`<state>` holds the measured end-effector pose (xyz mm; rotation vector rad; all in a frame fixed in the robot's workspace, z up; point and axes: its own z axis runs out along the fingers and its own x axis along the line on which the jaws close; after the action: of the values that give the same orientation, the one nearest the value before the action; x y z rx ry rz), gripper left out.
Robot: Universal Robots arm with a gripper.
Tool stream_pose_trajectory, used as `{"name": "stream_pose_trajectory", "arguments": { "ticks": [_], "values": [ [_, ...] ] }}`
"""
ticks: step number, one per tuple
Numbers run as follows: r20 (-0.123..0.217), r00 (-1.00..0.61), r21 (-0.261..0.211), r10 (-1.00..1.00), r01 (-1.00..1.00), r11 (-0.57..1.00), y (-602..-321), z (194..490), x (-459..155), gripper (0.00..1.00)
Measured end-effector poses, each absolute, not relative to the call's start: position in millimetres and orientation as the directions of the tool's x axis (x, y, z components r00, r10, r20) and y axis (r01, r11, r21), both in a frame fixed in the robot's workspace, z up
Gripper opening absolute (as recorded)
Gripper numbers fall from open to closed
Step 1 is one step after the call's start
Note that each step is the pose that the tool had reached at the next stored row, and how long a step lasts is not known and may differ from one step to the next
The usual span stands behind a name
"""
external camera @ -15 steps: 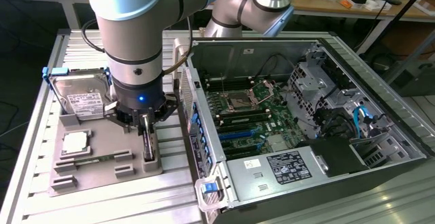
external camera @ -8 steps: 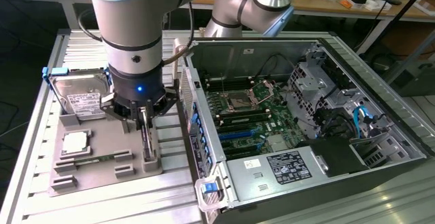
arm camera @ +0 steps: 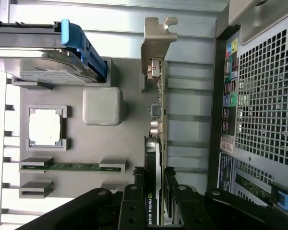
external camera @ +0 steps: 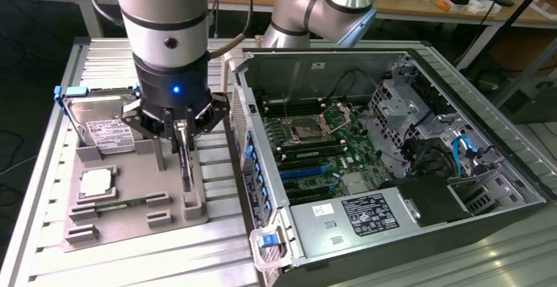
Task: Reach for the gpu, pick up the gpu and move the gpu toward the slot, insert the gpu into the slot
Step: 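Pick up the gpu and move the gpu toward the slot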
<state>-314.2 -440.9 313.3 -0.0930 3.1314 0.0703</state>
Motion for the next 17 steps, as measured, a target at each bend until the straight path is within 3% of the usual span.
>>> {"name": "stream_pose_trajectory", "arguments": {
  "ticks": [17],
  "values": [
    [-0.009,-0.998,0.045,-0.059,-0.060,0.997,-440.9,391.2,-314.2,0.27]
  ]
}}
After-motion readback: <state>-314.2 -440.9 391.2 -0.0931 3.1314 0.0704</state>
